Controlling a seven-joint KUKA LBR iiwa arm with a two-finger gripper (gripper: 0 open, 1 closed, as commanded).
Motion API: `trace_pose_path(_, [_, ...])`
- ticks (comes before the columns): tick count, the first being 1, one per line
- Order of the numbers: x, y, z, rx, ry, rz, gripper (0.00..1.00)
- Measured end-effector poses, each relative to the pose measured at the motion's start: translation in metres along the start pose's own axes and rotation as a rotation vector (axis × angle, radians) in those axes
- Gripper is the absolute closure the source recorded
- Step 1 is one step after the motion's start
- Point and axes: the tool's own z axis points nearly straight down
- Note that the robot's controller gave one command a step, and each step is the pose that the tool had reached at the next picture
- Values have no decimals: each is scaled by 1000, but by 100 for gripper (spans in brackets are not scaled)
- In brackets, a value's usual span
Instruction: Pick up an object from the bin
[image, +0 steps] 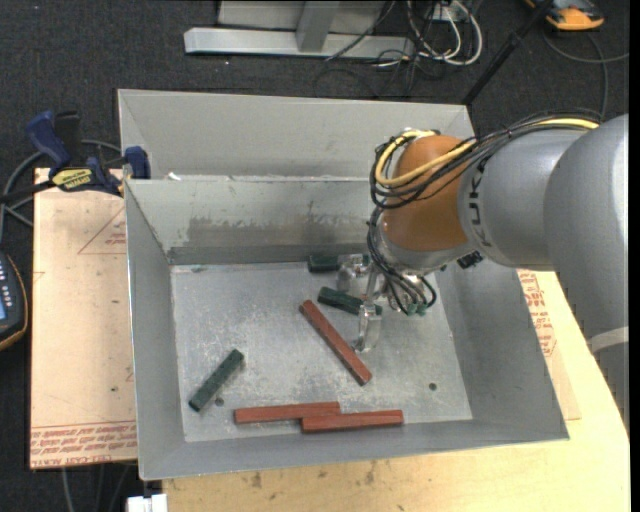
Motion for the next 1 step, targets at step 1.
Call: trace_pose_path(1, [-3,-2,-6,2,-8,3,100])
